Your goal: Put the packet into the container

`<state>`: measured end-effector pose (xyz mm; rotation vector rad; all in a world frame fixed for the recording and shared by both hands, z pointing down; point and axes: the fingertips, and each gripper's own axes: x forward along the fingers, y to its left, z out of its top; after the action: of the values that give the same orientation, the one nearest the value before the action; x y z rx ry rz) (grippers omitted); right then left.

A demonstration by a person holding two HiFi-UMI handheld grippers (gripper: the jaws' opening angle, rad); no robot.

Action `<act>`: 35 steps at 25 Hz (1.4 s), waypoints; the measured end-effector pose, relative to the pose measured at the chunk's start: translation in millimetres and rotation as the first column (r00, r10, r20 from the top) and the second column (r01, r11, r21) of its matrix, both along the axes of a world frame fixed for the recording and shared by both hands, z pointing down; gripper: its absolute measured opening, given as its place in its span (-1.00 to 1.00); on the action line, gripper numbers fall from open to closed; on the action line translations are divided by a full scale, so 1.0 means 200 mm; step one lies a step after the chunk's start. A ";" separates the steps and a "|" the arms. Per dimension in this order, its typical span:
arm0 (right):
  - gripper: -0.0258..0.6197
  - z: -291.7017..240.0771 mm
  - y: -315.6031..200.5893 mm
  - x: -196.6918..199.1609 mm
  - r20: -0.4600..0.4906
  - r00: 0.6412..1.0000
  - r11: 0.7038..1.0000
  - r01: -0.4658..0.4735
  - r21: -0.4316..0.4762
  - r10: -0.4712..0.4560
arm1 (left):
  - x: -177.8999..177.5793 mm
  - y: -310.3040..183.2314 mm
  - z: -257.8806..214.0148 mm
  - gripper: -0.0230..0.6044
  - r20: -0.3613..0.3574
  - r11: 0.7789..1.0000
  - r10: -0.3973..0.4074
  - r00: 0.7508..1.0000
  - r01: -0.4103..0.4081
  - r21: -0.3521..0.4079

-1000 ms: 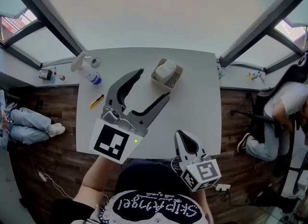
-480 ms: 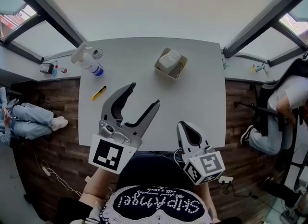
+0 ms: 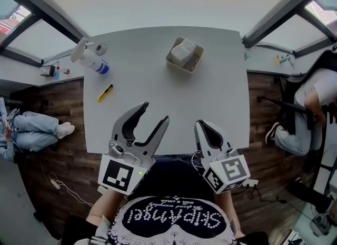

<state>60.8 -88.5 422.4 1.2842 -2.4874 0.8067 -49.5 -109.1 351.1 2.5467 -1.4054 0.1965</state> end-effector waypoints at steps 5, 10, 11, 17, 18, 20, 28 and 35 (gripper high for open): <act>-0.87 0.00 0.01 -0.02 0.000 1.000 1.000 0.004 0.001 -0.004 | 0.00 0.03 0.02 -0.32 -0.027 1.000 0.006 1.000 -0.006 -0.027; -0.87 0.00 0.02 -0.03 -0.004 1.000 1.000 -0.005 -0.004 0.005 | -0.02 0.05 0.04 -0.47 -0.012 0.999 0.015 1.000 -0.016 -0.036; -0.87 0.00 0.02 -0.03 -0.004 1.000 1.000 -0.003 -0.002 0.003 | -0.02 0.06 0.05 -0.49 -0.015 0.999 0.018 1.000 -0.019 -0.042; -0.87 0.00 0.02 -0.05 -0.009 1.000 1.000 0.002 -0.005 -0.002 | -0.04 0.06 0.06 -0.51 0.010 0.999 0.031 0.999 -0.031 -0.042; -0.87 0.00 0.02 -0.05 -0.009 1.000 1.000 0.002 -0.006 -0.002 | -0.04 0.06 0.06 -0.51 -0.004 0.998 0.031 1.000 -0.031 -0.047; -0.87 0.00 0.02 -0.05 -0.010 1.000 1.000 0.007 -0.002 -0.007 | -0.03 0.07 0.06 -0.55 -0.027 0.998 0.027 0.999 -0.028 -0.049; -0.87 0.00 0.01 -0.05 -0.007 1.000 1.000 0.005 -0.010 -0.005 | -0.06 0.04 0.04 -0.87 -0.007 0.999 0.004 1.000 -0.005 -0.036; -0.87 0.00 0.00 -0.06 -0.005 1.000 1.000 0.006 -0.003 -0.006 | -0.08 0.04 0.09 -0.90 0.001 0.998 -0.004 1.000 0.004 -0.064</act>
<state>49.4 -88.3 422.0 1.2755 -2.4839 0.8050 -65.9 -100.9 368.3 2.4922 -1.3818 0.2385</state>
